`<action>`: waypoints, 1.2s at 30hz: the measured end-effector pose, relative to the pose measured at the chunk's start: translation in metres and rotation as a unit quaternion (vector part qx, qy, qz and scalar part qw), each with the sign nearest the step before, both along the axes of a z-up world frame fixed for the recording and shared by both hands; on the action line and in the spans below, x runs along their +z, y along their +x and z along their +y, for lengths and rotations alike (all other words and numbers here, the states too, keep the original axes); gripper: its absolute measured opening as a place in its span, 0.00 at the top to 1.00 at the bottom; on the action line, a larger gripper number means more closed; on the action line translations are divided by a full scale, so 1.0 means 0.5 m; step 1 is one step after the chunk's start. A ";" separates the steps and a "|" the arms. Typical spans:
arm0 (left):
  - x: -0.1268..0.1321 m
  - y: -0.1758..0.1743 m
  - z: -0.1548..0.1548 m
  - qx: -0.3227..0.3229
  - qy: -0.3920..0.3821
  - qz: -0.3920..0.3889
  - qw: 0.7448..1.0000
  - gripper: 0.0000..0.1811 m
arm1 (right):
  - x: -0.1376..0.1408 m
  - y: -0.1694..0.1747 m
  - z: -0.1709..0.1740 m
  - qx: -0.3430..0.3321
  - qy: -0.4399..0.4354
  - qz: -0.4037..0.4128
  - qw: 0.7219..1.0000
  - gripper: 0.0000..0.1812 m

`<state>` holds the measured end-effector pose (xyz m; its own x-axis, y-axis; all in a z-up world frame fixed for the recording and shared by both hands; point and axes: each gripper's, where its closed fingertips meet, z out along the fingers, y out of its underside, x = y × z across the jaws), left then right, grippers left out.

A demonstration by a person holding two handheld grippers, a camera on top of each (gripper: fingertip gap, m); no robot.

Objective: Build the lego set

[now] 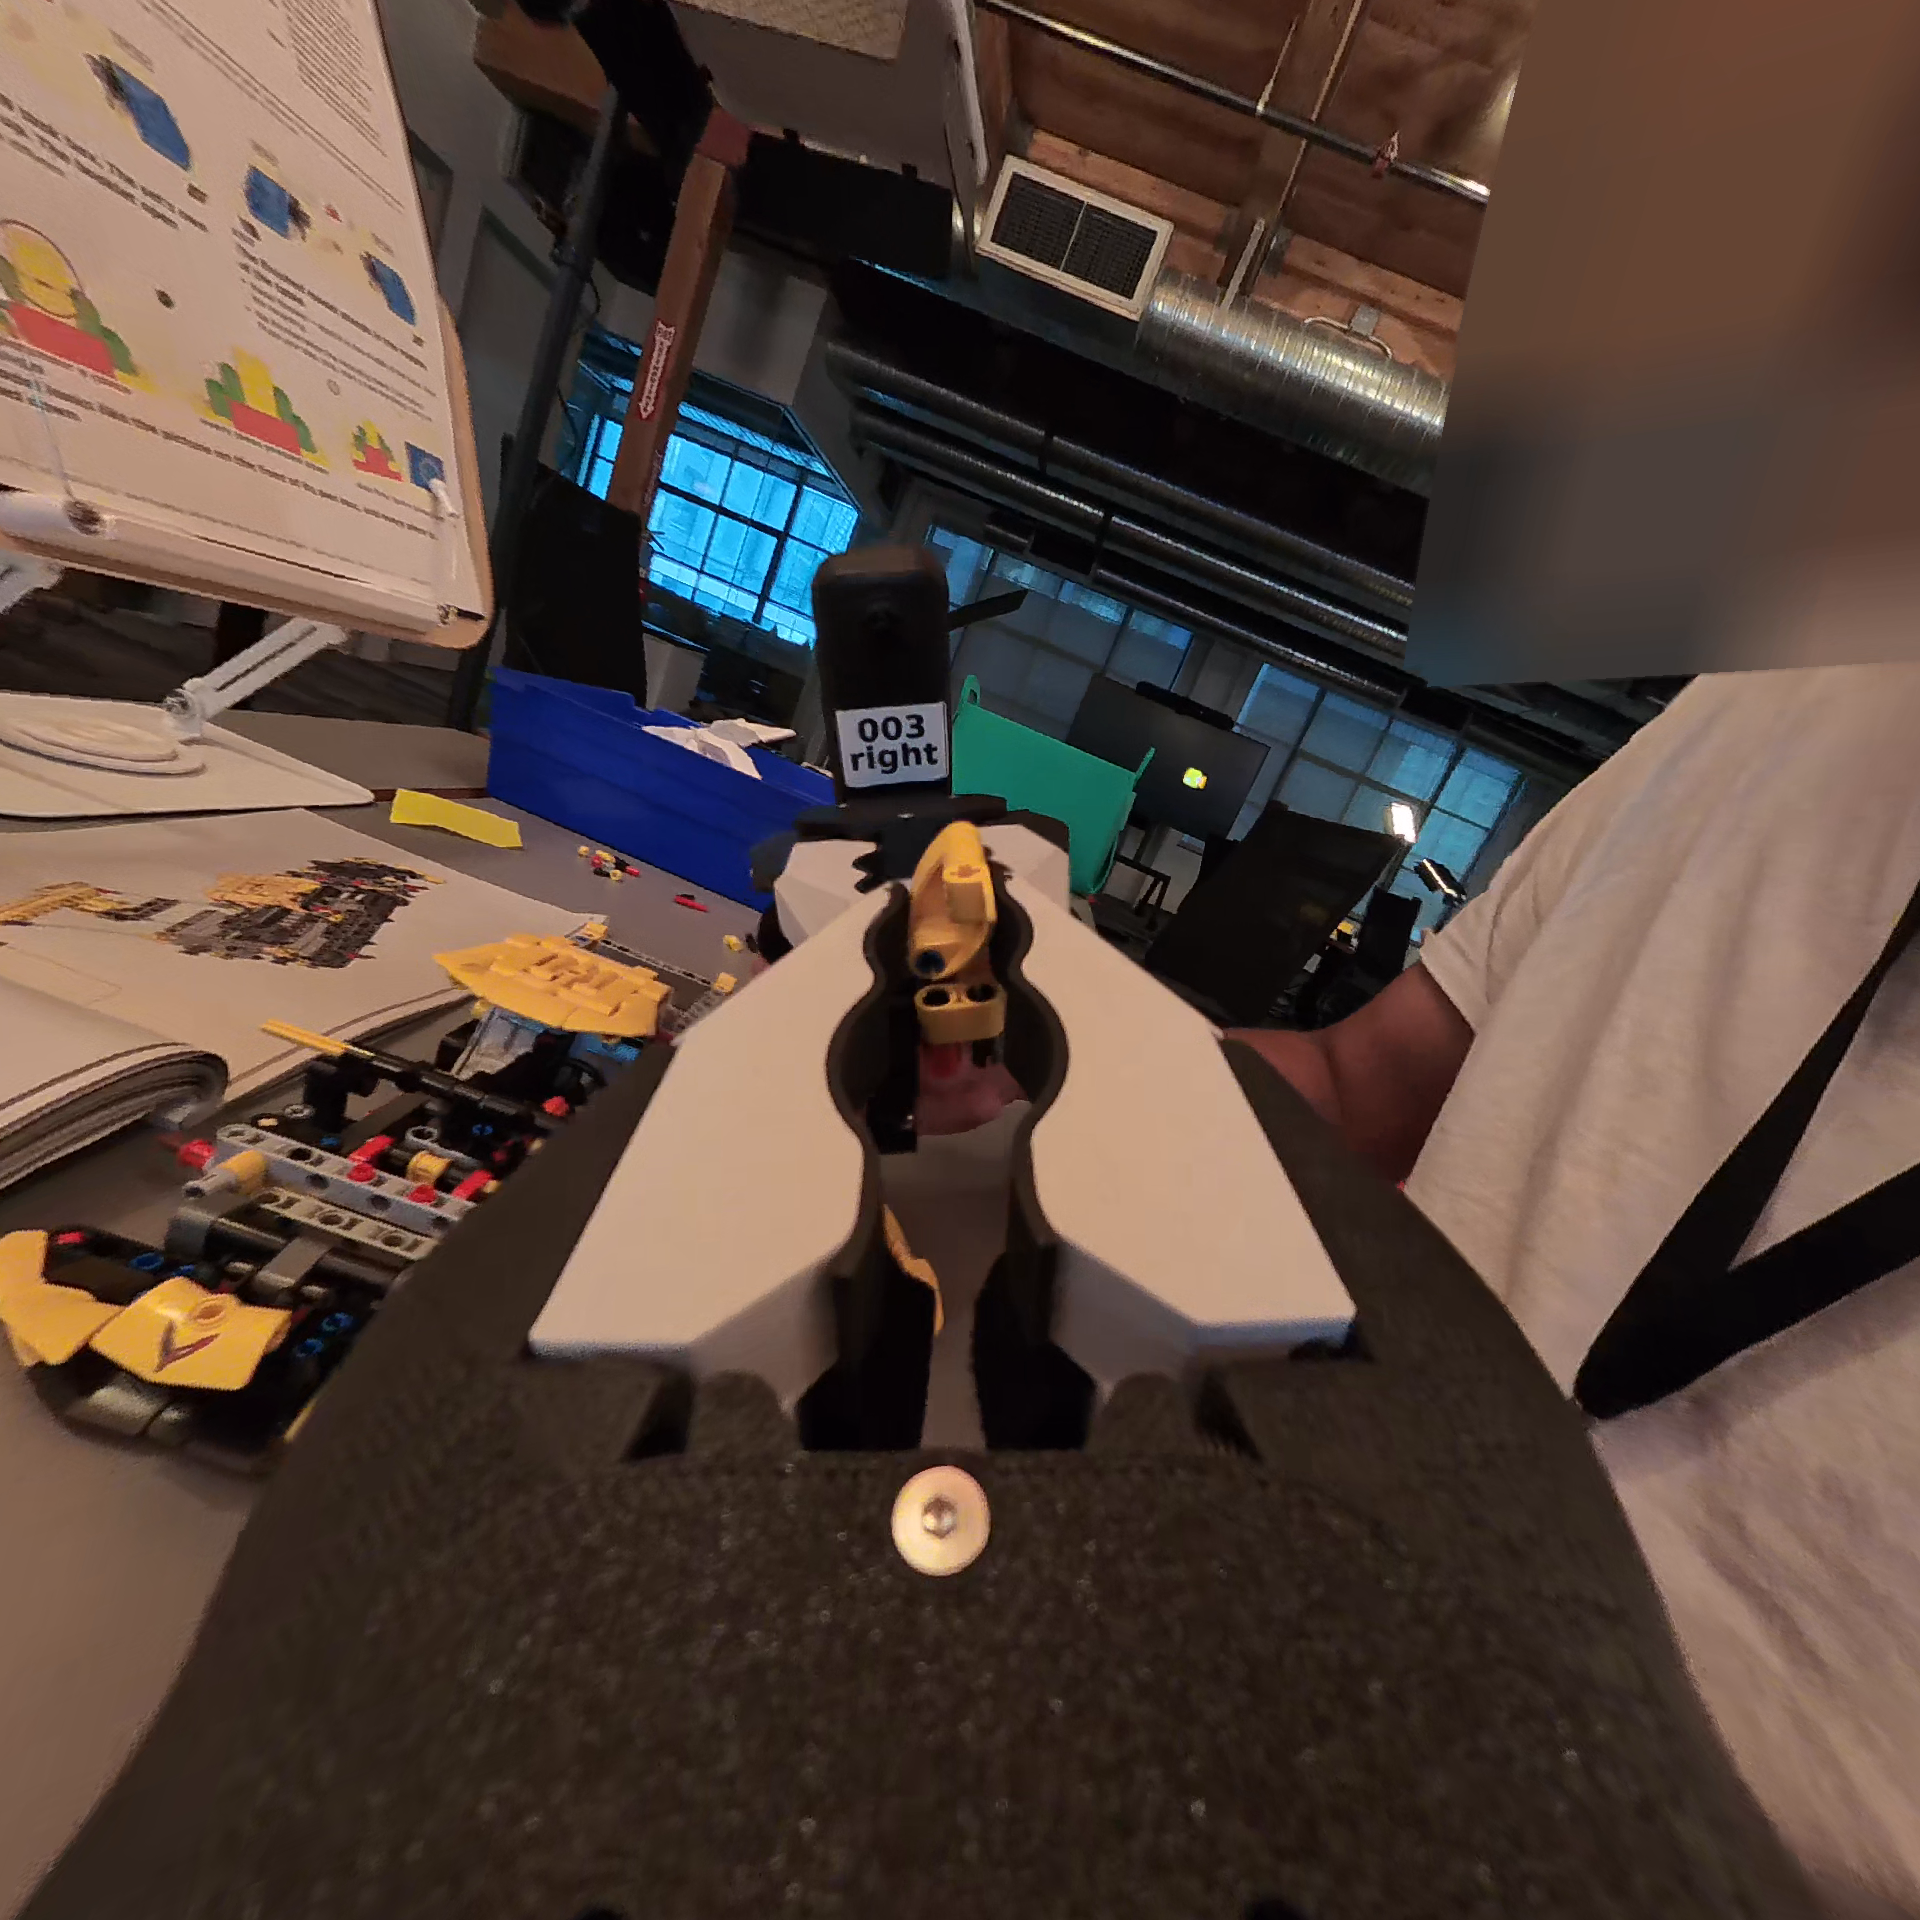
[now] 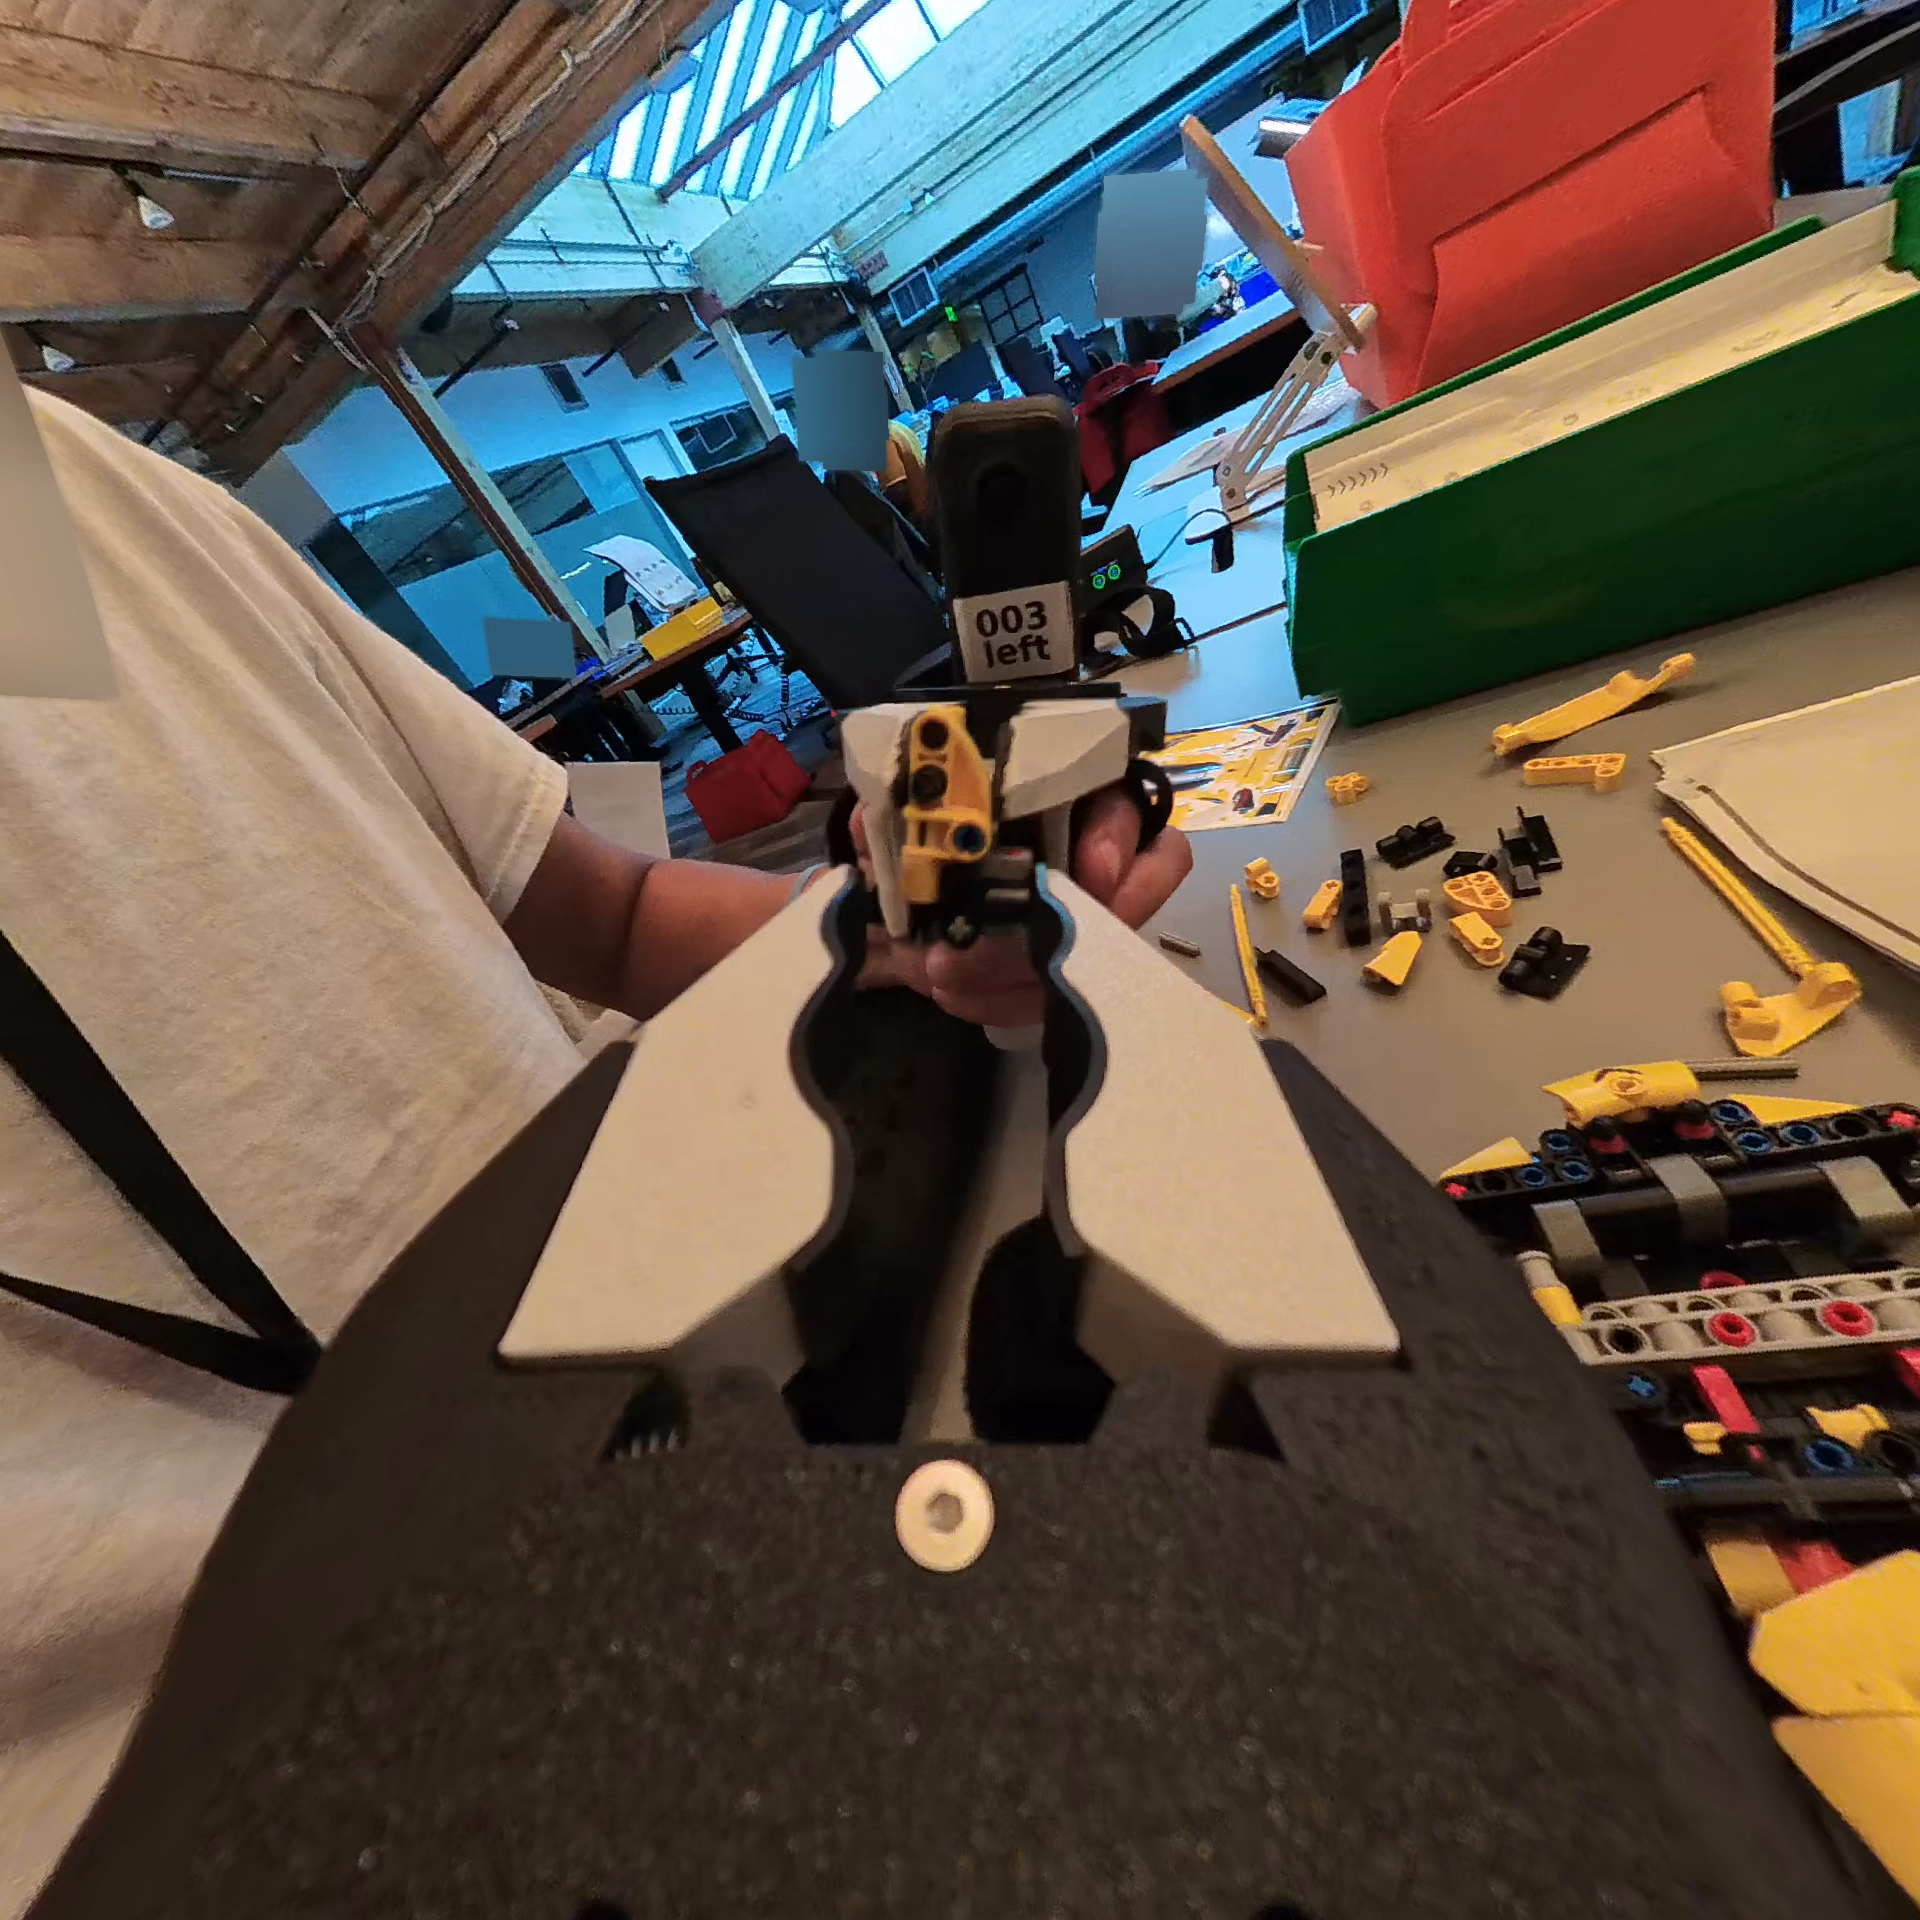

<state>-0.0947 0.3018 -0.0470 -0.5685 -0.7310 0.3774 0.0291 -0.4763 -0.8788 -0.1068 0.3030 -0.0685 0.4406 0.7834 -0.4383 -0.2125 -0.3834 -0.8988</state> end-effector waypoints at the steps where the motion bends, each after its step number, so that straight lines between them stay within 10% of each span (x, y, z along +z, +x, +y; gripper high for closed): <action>1: 0.001 -0.002 0.008 0.006 -0.004 -0.002 1.000 0.92 | 0.000 0.006 0.001 -0.003 0.000 -0.002 1.000 0.82; 17: -0.055 0.019 0.043 0.045 0.049 0.061 0.996 0.92 | -0.033 0.158 0.019 -0.124 0.045 -0.126 0.983 0.80; 29: -0.073 0.024 0.031 0.047 0.081 0.080 0.992 0.92 | -0.058 0.158 0.003 -0.093 0.016 -0.150 0.984 0.79; 36: -0.087 0.026 0.013 0.036 0.101 0.093 0.990 0.92 | -0.155 0.175 -0.138 0.022 -0.101 -0.252 0.962 0.83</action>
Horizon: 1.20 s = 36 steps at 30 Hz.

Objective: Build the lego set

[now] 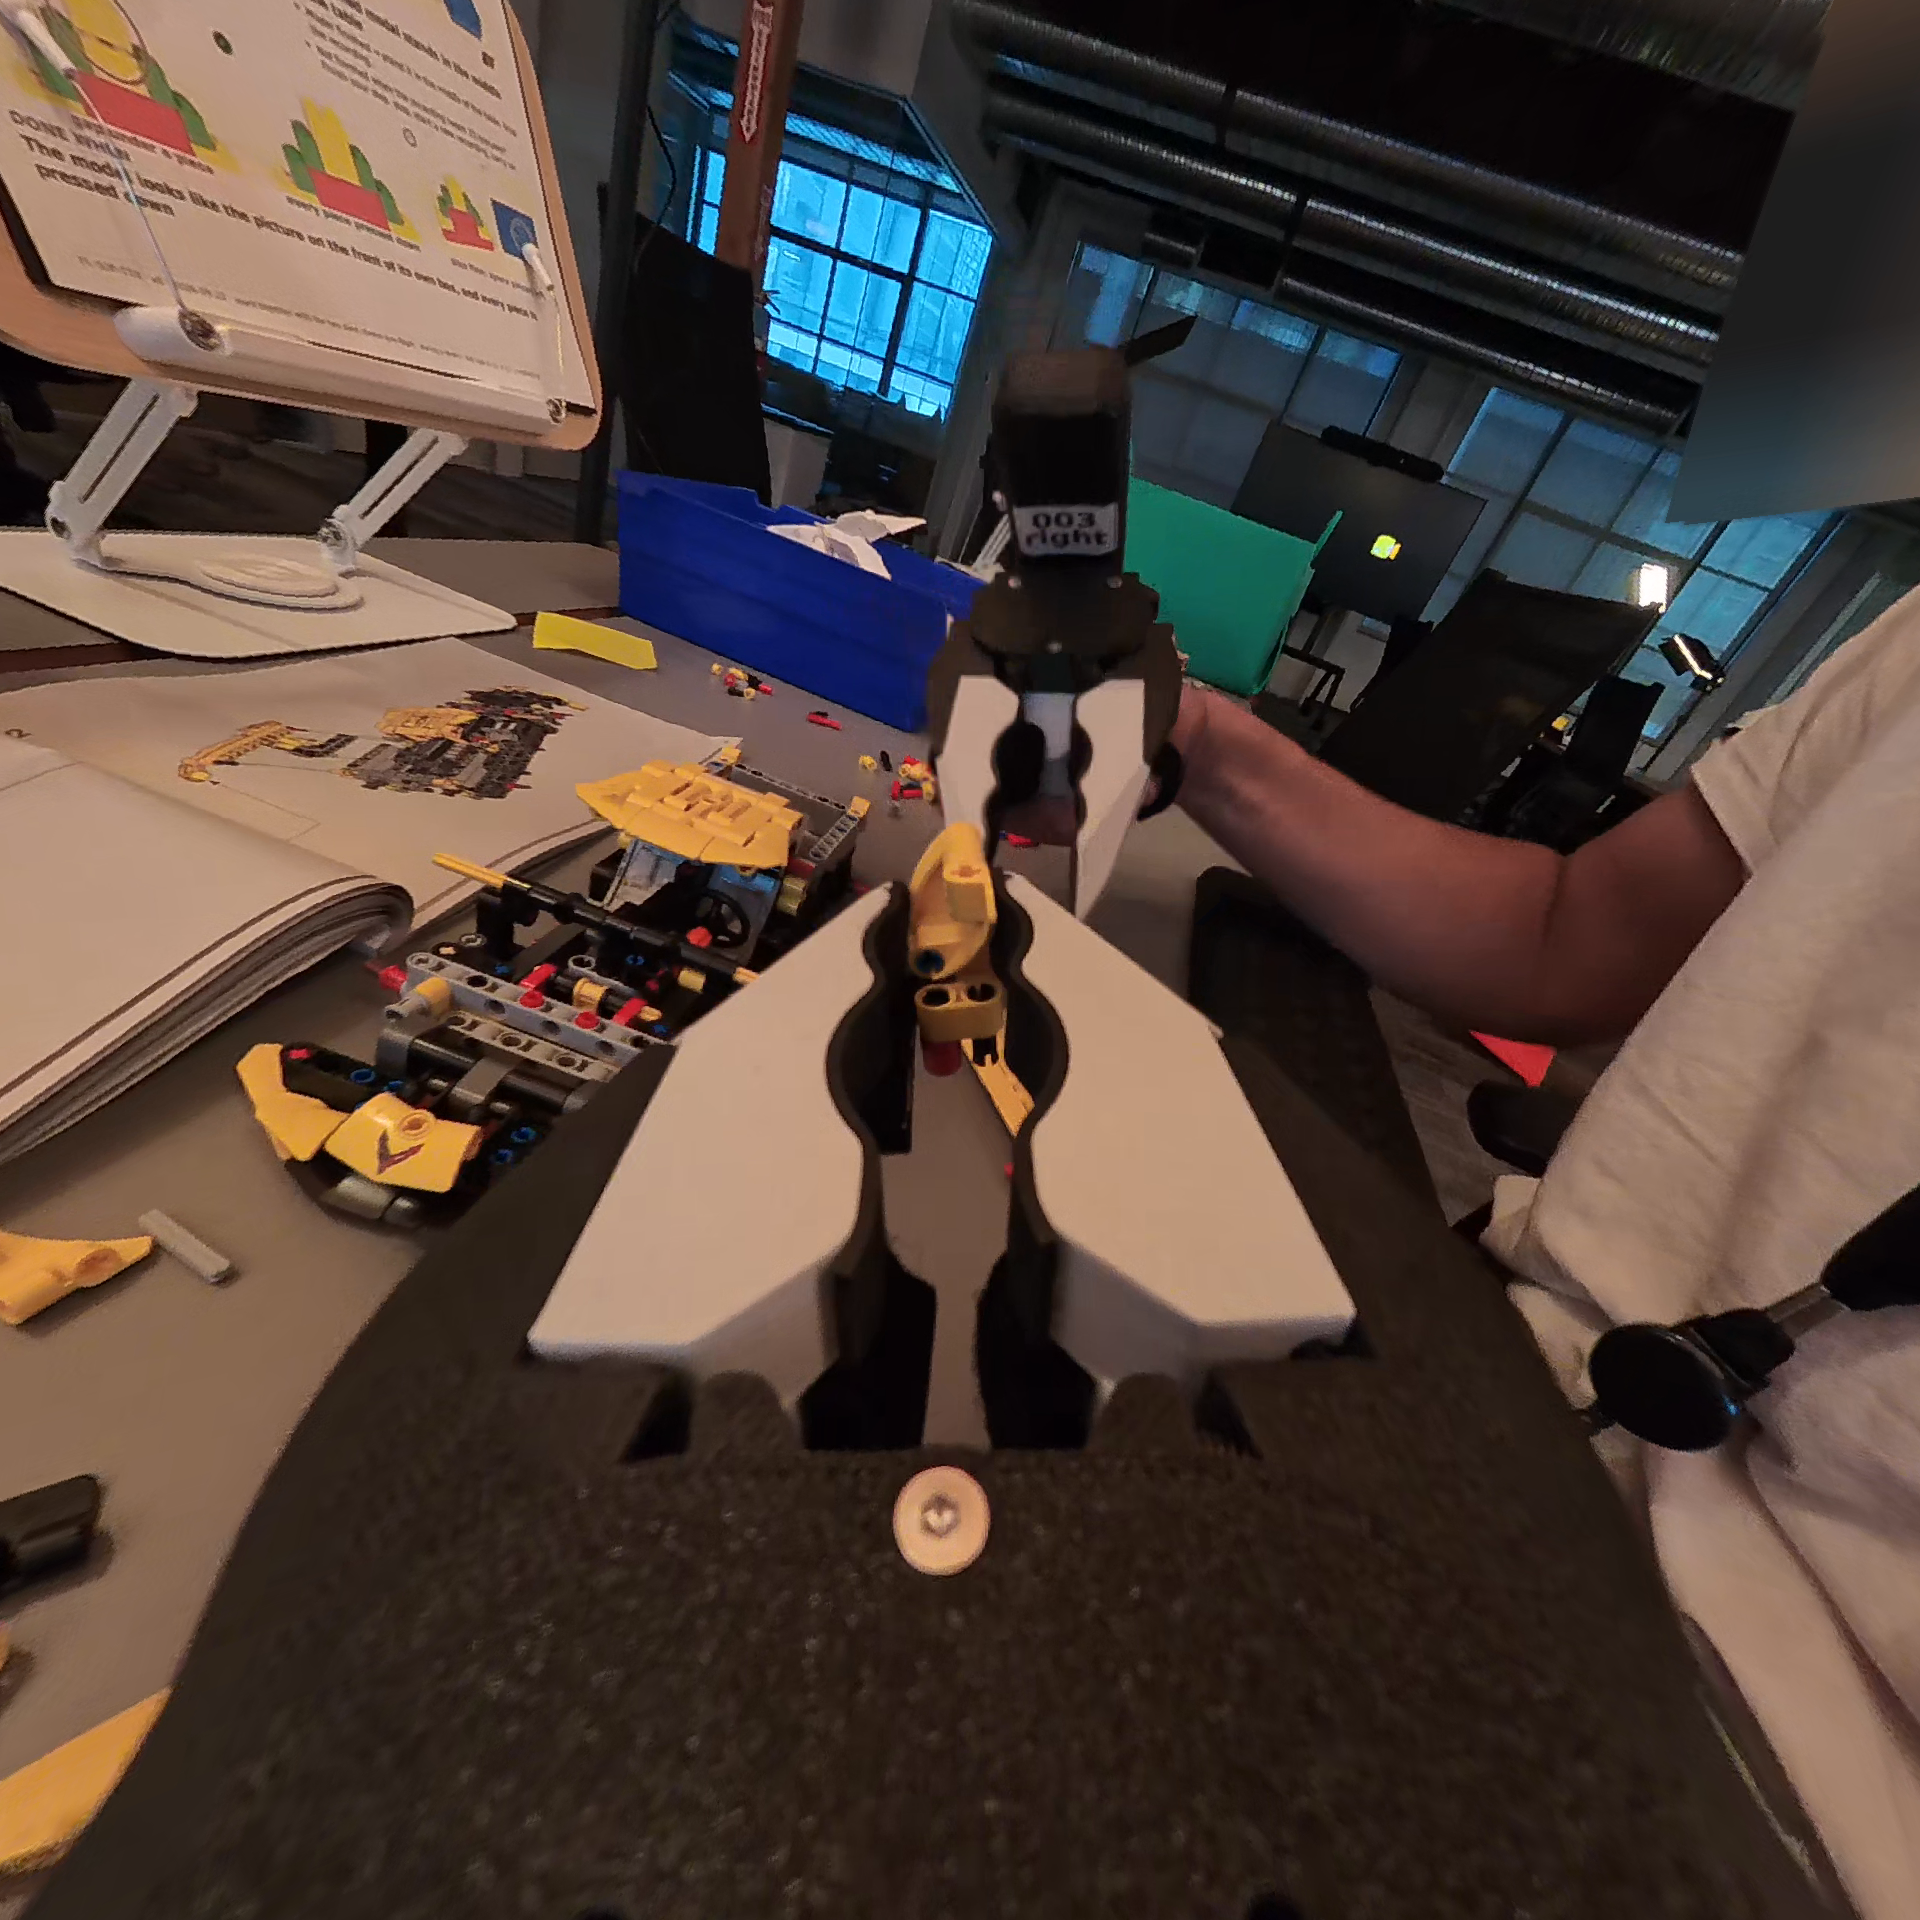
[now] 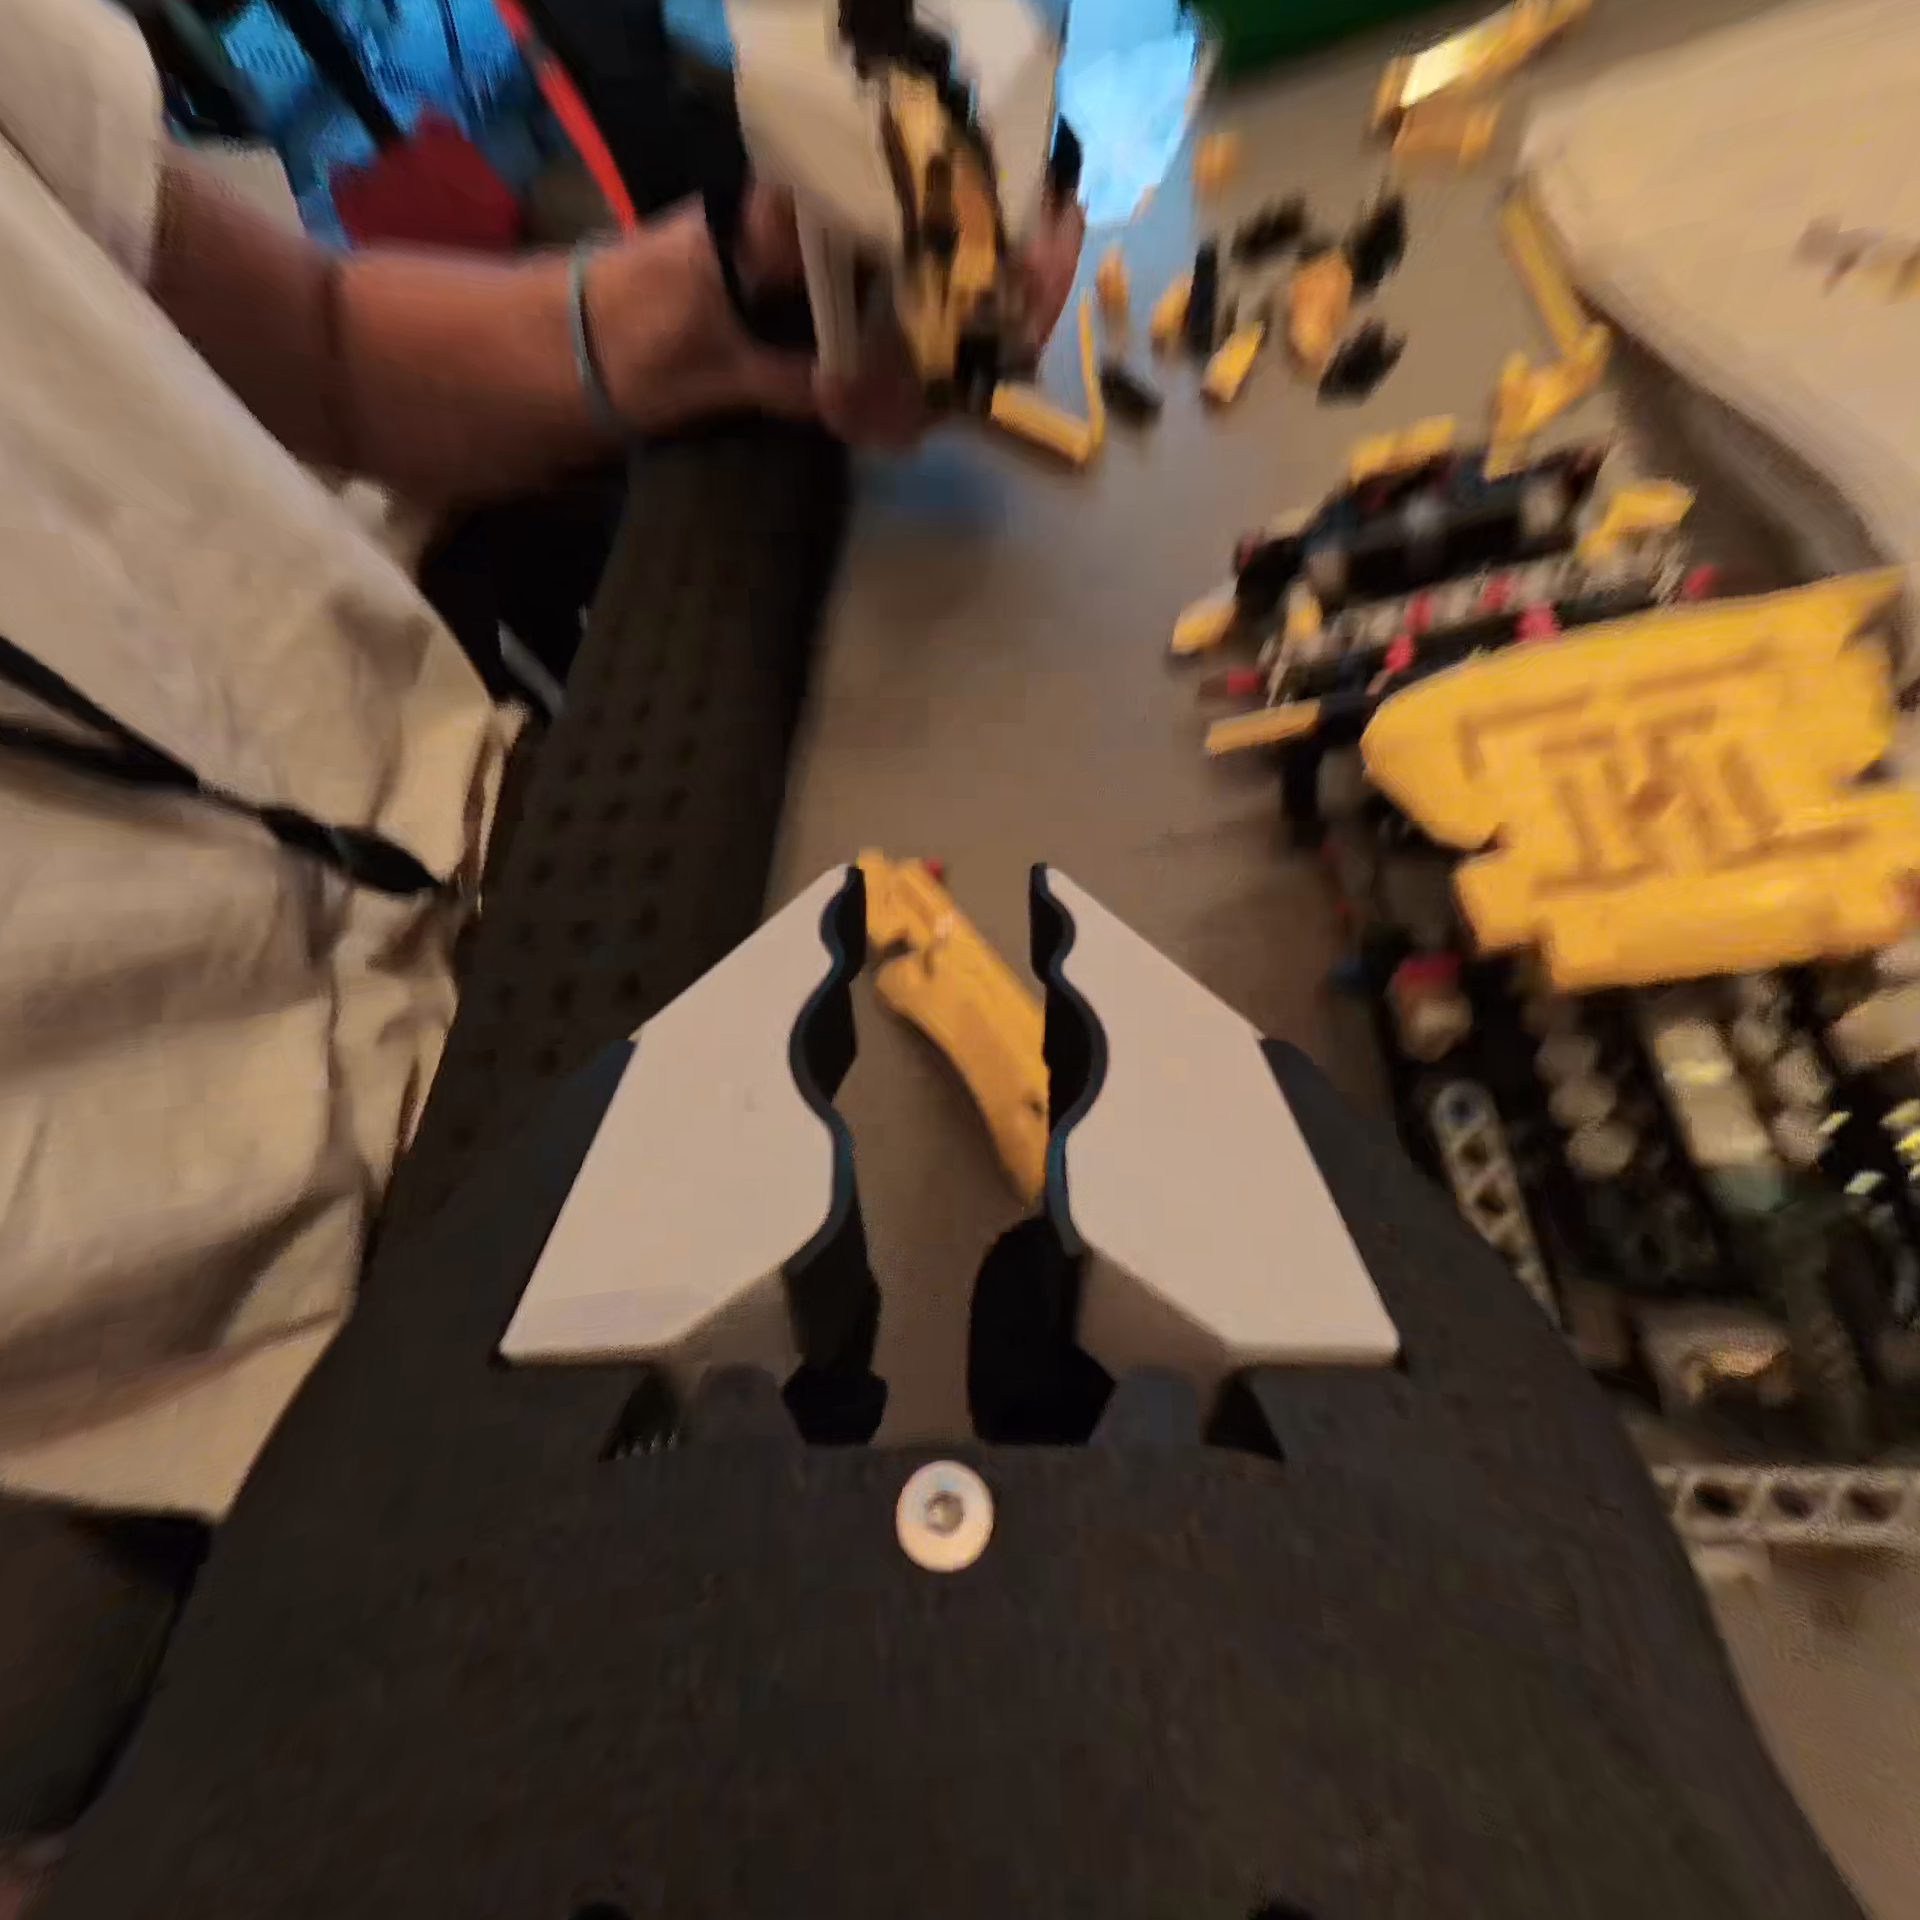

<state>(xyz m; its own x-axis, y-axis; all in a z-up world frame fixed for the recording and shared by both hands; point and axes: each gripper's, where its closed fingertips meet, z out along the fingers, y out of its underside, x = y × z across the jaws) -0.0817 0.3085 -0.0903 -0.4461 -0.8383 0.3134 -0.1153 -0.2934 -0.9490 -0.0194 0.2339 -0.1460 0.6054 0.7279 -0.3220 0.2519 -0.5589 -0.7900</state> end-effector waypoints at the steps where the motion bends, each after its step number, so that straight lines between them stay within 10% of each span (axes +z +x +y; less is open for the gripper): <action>1: -0.002 0.001 -0.003 -0.002 0.003 0.003 1.000 0.92 | -0.018 0.003 -0.019 0.005 -0.018 -0.019 1.000 0.83; 11: -0.017 0.007 -0.014 -0.005 0.020 0.019 1.000 0.92 | -0.112 -0.021 -0.104 -0.037 -0.158 -0.028 0.986 0.86; 19: -0.032 0.013 -0.010 0.002 0.019 0.041 0.999 0.92 | -0.113 -0.049 -0.029 -0.140 -0.140 0.032 0.980 0.82; 36: -0.185 0.032 -0.043 -0.023 0.079 0.253 0.964 0.92 | -0.113 -0.127 0.063 -0.112 -0.186 0.104 0.970 0.89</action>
<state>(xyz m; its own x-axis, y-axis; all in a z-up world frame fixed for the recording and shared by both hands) -0.0657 0.2870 -0.1828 -0.3077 -0.8760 0.3714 -0.5840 -0.1342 -0.8005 -0.0827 0.2653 -0.2025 0.6287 0.3947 -0.6700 -0.0526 -0.8380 -0.5431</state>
